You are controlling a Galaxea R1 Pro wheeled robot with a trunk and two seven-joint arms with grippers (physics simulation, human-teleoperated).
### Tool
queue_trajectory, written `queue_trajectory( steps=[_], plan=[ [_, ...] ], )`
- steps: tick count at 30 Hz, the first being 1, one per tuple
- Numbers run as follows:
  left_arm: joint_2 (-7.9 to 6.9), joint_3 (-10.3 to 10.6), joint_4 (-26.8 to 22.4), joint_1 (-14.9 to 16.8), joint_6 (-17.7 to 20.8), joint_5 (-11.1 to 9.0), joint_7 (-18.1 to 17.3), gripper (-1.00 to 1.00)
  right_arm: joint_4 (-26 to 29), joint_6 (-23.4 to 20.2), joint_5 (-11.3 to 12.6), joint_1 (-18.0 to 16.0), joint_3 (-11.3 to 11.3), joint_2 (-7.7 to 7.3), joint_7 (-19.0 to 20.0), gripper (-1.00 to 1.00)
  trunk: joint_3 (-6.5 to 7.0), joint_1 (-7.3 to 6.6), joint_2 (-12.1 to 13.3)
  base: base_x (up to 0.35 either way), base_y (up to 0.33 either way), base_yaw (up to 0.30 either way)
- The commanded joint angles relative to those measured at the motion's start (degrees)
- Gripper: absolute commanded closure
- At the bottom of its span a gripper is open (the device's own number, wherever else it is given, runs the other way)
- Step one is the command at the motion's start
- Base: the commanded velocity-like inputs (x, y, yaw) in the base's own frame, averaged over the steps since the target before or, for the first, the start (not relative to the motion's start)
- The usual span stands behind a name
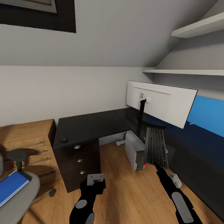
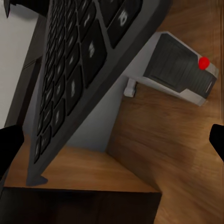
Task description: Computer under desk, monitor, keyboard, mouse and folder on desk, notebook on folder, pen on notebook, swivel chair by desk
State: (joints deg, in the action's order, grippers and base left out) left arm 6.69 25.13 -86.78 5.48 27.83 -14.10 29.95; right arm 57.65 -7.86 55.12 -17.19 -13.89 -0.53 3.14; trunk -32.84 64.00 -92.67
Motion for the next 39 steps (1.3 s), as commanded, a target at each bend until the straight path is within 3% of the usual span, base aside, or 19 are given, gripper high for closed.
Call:
queue_trajectory(
  steps=[1, 7, 12, 39],
  plan=[
    [-0.01, 0.10, -0.06, 0.05, 0.11, -0.57, 0.54, -1.00, -0.11, 0.25, 0.42, -0.03, -0.13, 0.02, 0.20, -1.00, -0.06, 0.00, -0.03, 0.000, 0.000, 0.000],
    [-0.01, 0.10, 0.01, 0.05, 0.11, -0.55, 0.54, -1.00, -2.11, 6.75, 0.39, -0.03, 0.20, 0.15, 0.20, -1.00, -0.06, 0.00, -0.03, 0.000, 0.000, 0.000],
    [-0.01, 0.10, 0.03, 0.05, 0.11, -0.52, 0.54, -1.00, -2.62, 8.66, 0.43, -0.03, 0.34, 0.31, 0.20, -1.00, -0.06, 0.00, -0.03, 0.000, 0.000, 0.000],
    [-0.25, 0.09, 0.75, 0.05, 0.11, -0.49, 0.37, -1.00, -2.54, 9.34, 0.86, -0.03, 0.44, 1.66, 0.29, -1.00, -0.06, 0.00, -0.03, 0.027, 0.026, 0.000]
  ],
)
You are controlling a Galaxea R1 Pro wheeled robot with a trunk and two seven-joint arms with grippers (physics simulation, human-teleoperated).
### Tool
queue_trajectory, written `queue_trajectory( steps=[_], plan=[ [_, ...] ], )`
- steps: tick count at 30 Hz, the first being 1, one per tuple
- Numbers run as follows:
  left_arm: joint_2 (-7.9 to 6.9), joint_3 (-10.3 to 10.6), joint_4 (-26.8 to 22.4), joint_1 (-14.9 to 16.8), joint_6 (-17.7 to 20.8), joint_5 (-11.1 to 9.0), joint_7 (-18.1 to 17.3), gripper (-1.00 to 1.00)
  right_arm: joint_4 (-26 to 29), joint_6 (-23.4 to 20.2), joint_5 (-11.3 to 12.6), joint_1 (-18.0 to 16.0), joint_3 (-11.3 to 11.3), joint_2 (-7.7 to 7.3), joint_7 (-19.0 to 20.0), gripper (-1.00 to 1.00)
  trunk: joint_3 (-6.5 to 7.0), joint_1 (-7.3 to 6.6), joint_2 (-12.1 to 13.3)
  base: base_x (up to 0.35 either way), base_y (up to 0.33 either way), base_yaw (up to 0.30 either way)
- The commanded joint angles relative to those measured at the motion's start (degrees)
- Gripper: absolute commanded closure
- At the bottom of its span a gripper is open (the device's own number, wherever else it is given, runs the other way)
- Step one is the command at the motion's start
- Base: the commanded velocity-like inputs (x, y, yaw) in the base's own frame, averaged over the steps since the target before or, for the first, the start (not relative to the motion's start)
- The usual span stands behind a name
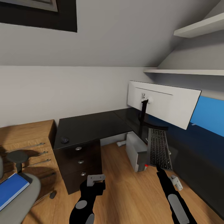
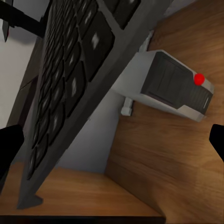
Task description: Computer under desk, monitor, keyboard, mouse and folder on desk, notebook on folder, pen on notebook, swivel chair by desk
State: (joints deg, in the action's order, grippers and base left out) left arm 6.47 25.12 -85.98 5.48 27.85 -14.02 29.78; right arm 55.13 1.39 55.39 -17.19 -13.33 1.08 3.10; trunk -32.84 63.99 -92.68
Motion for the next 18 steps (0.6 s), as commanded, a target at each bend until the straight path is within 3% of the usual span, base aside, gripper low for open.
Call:
queue_trajectory(
  steps=[1, 14, 18],
  plan=[
    [-0.01, 0.10, 0.05, 0.05, 0.10, -0.58, 0.54, -1.00, -0.02, 0.09, 0.60, -0.04, -0.12, 0.05, 0.32, -1.00, -0.06, 0.01, -0.03, 0.118, 0.107, 0.000],
    [0.04, 0.10, 0.50, 0.05, 0.19, -0.57, 0.49, -1.00, 0.06, 0.11, 0.60, -0.04, -0.12, 0.06, 0.33, -1.00, -0.06, 0.01, -0.03, 0.023, 0.020, 0.000],
    [0.04, 0.10, 0.53, 0.05, 0.17, -0.57, 0.47, -1.00, 0.06, 0.11, 0.60, -0.04, -0.12, 0.06, 0.33, -1.00, -0.06, 0.01, -0.03, 0.149, 0.047, 0.000]
  ],
)
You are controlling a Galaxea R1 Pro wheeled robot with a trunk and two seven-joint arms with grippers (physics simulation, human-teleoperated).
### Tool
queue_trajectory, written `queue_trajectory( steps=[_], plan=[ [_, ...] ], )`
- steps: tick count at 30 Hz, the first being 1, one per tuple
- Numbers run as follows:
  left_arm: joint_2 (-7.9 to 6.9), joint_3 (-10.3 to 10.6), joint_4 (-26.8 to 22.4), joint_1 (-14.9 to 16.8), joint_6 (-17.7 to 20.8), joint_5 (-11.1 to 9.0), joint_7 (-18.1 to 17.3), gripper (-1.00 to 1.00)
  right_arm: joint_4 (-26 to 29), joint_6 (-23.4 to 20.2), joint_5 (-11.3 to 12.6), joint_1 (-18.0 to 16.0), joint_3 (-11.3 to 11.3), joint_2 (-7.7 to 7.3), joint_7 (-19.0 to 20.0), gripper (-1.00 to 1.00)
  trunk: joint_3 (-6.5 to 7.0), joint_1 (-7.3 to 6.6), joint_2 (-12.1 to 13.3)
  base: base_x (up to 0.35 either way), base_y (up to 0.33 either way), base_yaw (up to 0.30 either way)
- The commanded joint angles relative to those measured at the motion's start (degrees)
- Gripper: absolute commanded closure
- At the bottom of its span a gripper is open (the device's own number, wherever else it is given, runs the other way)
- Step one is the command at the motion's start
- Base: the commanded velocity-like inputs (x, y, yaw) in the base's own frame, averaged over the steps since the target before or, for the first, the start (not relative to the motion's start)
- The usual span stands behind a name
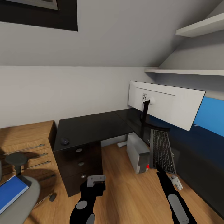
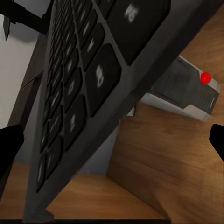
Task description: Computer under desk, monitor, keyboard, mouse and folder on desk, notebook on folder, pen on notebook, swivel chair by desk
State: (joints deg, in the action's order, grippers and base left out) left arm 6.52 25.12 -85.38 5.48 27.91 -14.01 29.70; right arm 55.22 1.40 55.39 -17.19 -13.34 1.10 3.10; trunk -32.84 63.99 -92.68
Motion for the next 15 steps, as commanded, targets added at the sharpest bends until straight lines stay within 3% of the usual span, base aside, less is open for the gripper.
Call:
queue_trajectory(
  steps=[1, 15],
  plan=[
    [-0.02, 0.10, -0.06, 0.05, 0.12, -0.58, 0.54, -1.00, -0.01, 0.09, 0.59, -0.04, -0.11, 0.04, 0.32, -1.00, -0.06, 0.01, -0.03, 0.113, 0.025, 0.000],
    [0.07, 0.10, 0.09, 0.05, 0.13, -0.58, 0.54, -1.00, 0.06, 0.09, 0.60, -0.04, -0.11, 0.04, 0.32, -1.00, -0.06, 0.01, -0.03, 0.022, 0.005, 0.000]
  ],
)
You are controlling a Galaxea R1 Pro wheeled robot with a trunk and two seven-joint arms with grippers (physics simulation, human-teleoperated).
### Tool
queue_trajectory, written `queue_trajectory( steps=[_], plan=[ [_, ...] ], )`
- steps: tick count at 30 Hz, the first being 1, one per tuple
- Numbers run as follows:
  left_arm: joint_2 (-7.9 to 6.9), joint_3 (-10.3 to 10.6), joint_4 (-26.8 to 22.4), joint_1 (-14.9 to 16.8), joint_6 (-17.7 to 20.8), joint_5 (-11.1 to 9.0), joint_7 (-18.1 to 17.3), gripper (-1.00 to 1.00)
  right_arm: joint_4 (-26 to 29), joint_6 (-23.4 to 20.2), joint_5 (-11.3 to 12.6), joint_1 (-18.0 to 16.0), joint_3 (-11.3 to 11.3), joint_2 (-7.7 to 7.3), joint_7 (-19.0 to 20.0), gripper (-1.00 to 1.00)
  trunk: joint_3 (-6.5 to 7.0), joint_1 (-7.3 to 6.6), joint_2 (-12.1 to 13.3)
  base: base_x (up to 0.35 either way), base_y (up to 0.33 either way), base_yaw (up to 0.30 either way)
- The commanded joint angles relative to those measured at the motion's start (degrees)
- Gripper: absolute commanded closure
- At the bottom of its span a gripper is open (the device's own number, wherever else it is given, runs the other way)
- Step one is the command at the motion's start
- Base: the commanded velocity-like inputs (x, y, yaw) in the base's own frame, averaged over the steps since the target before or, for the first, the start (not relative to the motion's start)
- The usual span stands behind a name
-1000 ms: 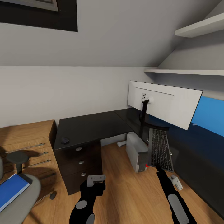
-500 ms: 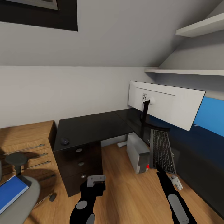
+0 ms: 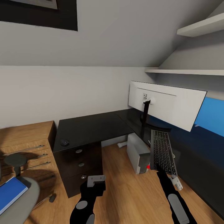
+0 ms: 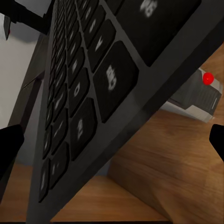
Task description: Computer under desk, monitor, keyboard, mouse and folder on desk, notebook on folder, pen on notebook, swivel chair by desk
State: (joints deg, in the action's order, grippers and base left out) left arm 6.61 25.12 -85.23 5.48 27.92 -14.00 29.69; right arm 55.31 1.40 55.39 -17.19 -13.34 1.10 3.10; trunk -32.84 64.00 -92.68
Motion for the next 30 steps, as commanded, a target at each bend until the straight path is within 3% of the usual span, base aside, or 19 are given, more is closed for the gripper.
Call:
queue_trajectory(
  steps=[1, 13, 14, 24, 30],
  plan=[
    [-0.02, 0.10, -0.05, 0.05, 0.10, -0.59, 0.55, -1.00, -0.03, 0.10, 0.60, -0.04, -0.11, 0.04, 0.32, -1.00, -0.06, 0.00, -0.03, 0.000, 0.000, 0.000],
    [0.00, 0.18, 0.45, 0.05, 0.11, -0.59, 0.53, -1.00, 0.12, 0.10, 0.55, -0.04, -0.19, 0.04, 0.24, -1.00, -0.06, 0.00, -0.03, 0.000, 0.000, 0.000],
    [0.03, 0.25, 0.76, 0.05, 0.11, -0.57, 0.54, -1.00, 0.13, 0.10, 0.54, -0.04, -0.19, 0.04, 0.22, 1.00, -0.06, 0.00, -0.03, 0.000, 0.000, 0.000],
    [0.12, 0.65, 2.45, 0.05, 0.11, -0.56, 0.49, -1.00, 0.16, 0.10, 0.55, -0.04, -0.26, 0.04, 0.23, 1.00, -0.06, 0.00, -0.03, 0.000, 0.000, 0.000],
    [0.43, 2.46, 5.32, 0.05, 0.03, -0.50, 0.84, -1.00, 0.19, 0.10, 0.57, -0.04, -0.20, 0.05, 0.24, 1.00, -0.06, 0.00, -0.03, 0.000, 0.000, 0.000]
  ],
)
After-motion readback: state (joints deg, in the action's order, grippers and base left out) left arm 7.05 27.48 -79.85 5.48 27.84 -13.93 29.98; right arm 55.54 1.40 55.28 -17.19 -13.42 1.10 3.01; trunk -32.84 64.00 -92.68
